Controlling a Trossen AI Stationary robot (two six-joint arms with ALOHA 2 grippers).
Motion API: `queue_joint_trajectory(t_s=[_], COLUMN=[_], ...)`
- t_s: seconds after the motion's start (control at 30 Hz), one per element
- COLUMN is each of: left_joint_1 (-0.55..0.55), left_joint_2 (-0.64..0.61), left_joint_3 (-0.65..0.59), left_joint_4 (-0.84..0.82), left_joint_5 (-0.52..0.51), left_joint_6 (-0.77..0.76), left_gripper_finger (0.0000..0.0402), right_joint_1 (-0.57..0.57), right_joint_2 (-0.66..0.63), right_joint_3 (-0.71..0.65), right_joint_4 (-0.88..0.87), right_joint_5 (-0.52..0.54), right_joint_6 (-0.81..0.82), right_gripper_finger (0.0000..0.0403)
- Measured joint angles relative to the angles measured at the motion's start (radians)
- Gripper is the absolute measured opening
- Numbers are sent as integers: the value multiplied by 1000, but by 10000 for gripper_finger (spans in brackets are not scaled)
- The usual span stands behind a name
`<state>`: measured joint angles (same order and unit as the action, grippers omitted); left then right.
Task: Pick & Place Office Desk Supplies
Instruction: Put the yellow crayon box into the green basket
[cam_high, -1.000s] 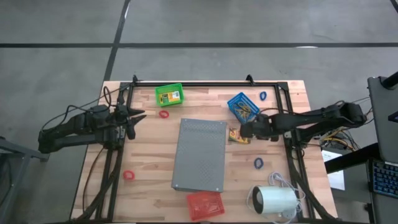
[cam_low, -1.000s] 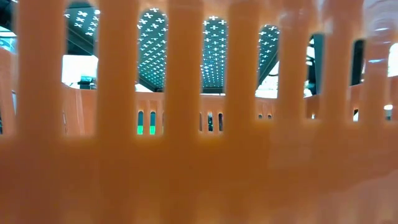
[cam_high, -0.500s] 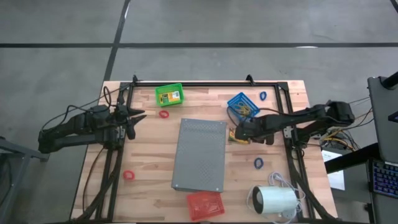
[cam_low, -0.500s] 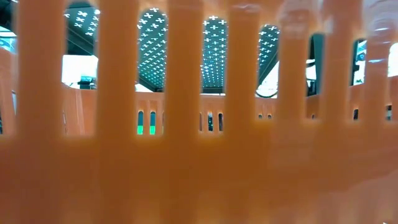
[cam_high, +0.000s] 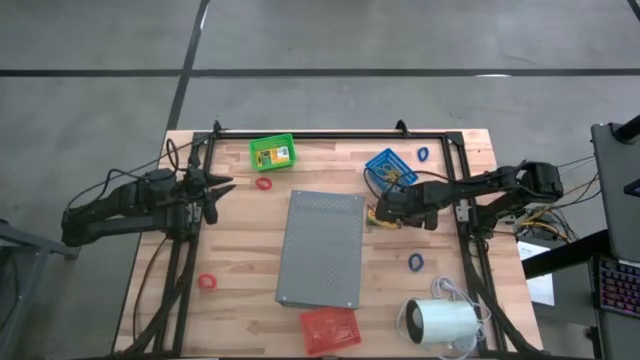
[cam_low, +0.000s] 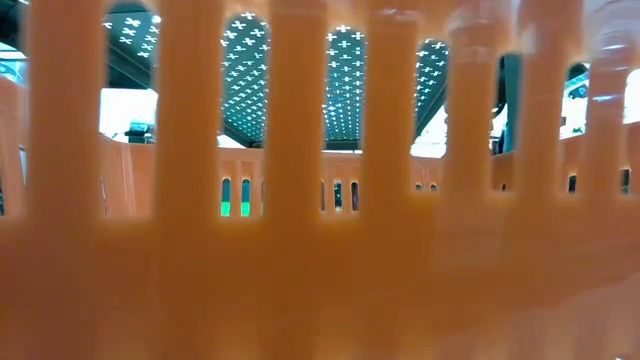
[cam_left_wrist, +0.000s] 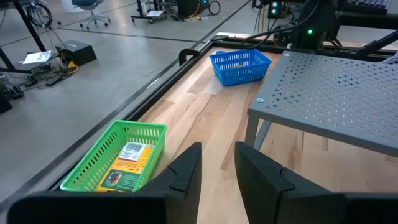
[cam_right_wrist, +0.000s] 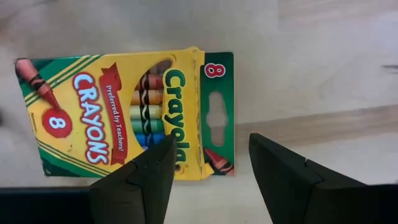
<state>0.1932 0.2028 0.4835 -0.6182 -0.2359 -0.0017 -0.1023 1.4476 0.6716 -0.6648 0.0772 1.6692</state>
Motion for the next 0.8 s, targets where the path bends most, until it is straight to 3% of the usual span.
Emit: queue_joint_trajectory(t_s=[0.2,0.8], left_joint_1=[0,0], left_joint_2=[0,0], left_joint_3=[0,0], left_joint_4=[0,0], left_joint_5=[0,0], left_joint_6=[0,0], left_gripper_finger=[98,98], right_joint_1=[-13,-13], right_joint_2=[18,17], right_joint_3=[-4,-53], right_joint_4=[18,144], right_joint_5=[-10,-25], right_joint_6=[-50,-54], right_gripper_finger=[200,140])
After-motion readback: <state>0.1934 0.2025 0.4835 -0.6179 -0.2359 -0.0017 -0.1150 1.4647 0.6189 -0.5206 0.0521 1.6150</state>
